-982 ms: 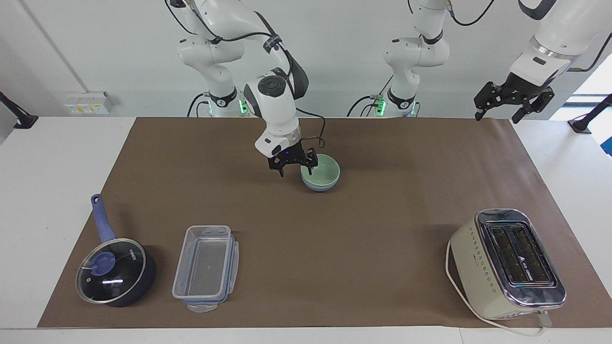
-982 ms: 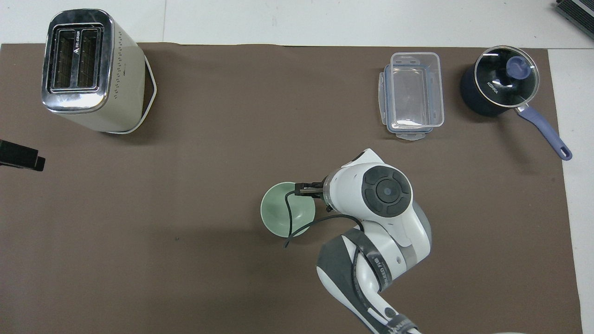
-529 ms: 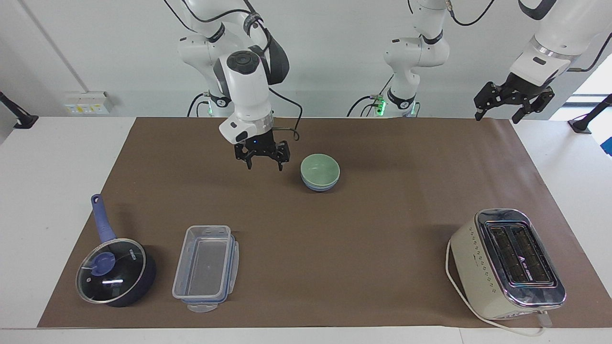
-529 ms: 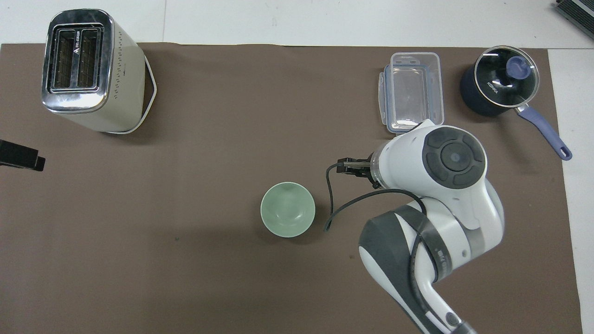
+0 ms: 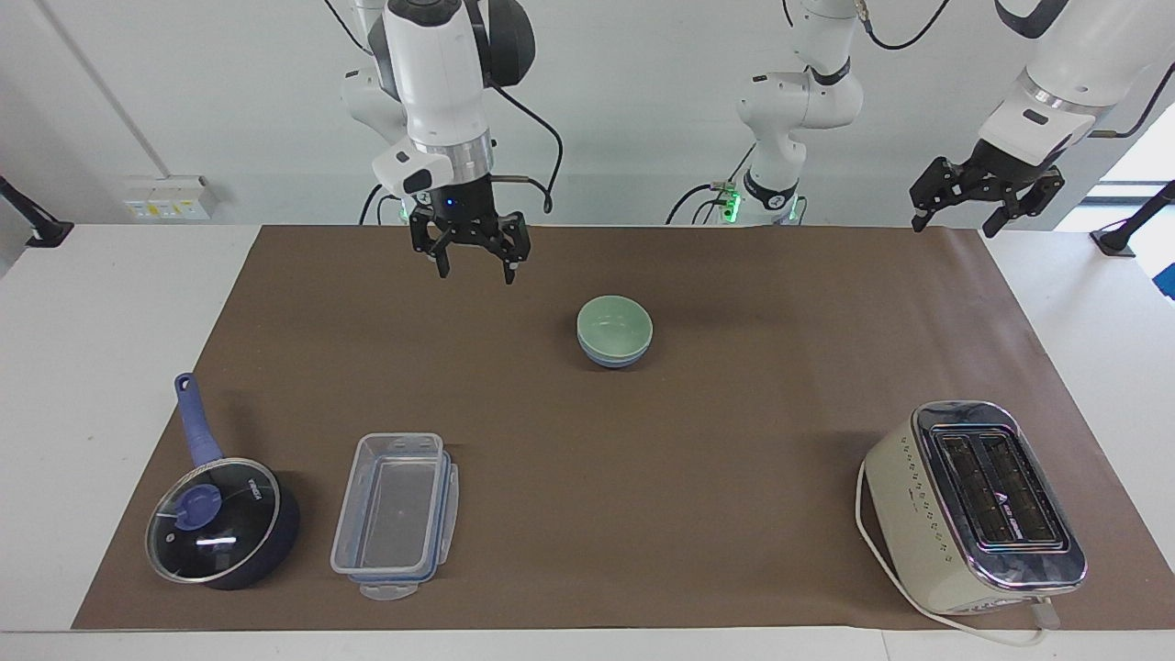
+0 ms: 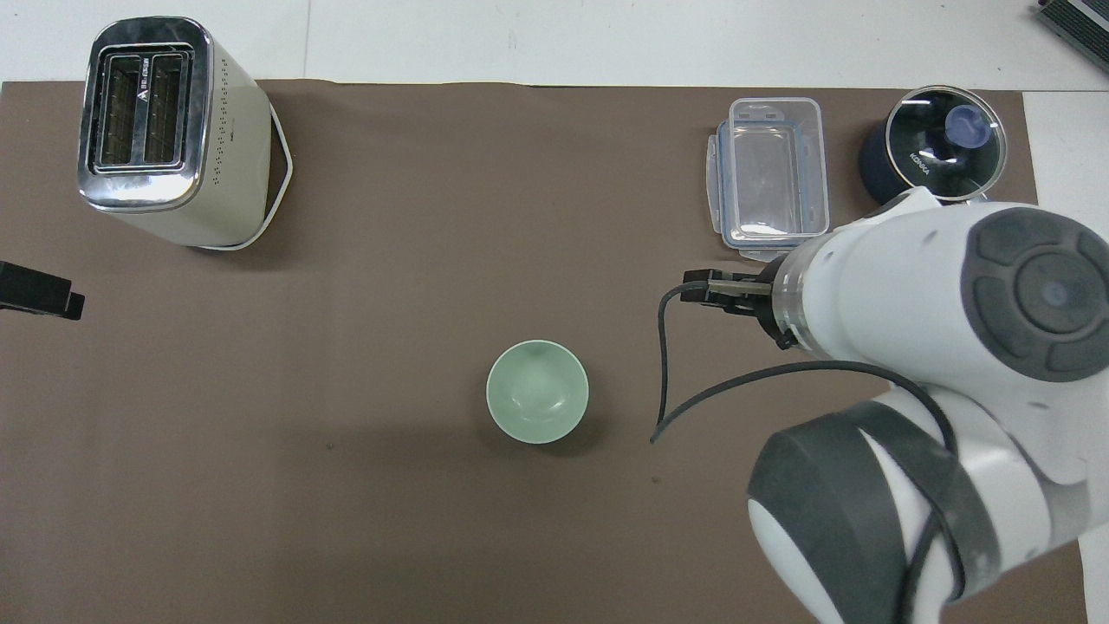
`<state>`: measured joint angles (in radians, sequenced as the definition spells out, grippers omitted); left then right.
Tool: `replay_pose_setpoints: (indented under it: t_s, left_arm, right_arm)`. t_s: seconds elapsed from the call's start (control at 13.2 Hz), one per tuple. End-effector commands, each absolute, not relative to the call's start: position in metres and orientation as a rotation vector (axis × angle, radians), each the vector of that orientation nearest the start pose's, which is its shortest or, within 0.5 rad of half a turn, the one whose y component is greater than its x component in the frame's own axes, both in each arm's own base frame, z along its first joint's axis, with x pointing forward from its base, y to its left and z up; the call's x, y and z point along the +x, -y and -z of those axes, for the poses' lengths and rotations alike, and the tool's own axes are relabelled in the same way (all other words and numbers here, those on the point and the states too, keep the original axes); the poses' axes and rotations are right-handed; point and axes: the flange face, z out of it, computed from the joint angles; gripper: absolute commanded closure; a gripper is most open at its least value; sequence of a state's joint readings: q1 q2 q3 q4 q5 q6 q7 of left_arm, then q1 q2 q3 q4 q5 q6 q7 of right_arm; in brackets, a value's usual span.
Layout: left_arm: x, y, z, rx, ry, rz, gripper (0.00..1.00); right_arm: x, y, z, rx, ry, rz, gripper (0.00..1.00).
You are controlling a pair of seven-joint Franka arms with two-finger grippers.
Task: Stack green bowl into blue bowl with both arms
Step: 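Open the right gripper and withdraw it from the bowls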
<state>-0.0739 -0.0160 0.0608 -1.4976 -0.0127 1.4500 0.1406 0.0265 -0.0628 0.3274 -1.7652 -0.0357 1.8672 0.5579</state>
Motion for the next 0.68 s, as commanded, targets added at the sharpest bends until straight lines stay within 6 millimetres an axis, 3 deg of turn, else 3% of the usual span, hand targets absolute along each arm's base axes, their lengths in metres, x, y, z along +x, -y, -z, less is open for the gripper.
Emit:
replay_pose_setpoints:
  t_s: [0.0, 0.23, 0.6]
  left_arm:
    - [0.532, 0.006, -0.660, -3.136, -0.256, -0.050, 0.00]
    - [0.532, 0.006, -0.660, -3.136, -0.254, -0.050, 0.00]
    - [0.532, 0.006, -0.660, -3.136, -0.273, -0.050, 0.00]
  right_arm:
    - [0.522, -0.177, -0.627, -3.096, -0.379, 0.250, 0.00]
    - [0.523, -0.147, -0.660, -3.079, -0.457, 0.274, 0.00]
    - [0.503, -0.068, -0.700, -3.039, -0.636, 0.227, 0.00]
